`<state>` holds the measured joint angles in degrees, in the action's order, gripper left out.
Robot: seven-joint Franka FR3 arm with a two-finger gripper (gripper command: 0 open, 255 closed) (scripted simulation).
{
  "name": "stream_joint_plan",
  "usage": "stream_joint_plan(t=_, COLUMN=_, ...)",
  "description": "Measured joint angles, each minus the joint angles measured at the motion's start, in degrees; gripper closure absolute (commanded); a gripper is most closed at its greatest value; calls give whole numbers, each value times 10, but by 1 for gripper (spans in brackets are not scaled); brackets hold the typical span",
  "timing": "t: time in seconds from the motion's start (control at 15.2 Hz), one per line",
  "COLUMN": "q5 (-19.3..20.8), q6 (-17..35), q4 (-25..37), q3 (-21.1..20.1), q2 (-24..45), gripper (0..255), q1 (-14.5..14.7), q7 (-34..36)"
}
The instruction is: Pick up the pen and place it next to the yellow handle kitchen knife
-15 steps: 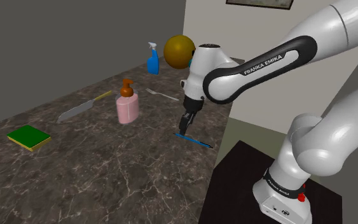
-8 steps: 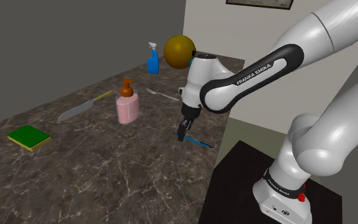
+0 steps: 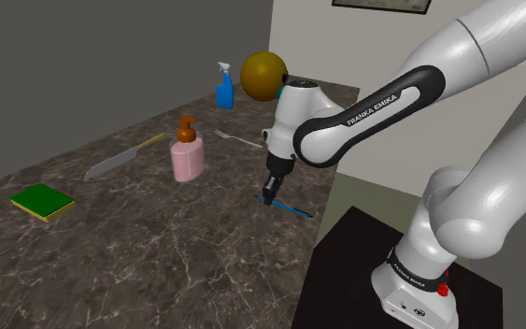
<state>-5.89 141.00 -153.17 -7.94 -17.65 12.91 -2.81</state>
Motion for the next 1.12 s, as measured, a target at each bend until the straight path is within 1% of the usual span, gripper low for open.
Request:
stream_joint_plan(t=0.59, q5=0, q6=-4, q4=1, q3=0, q2=-2, gripper=255, q1=0, q7=0)
stream_joint_plan(t=1.12, q5=1, q6=-76, q4=31, q3=4, q2=-45, gripper=255, q1=0, q7=1)
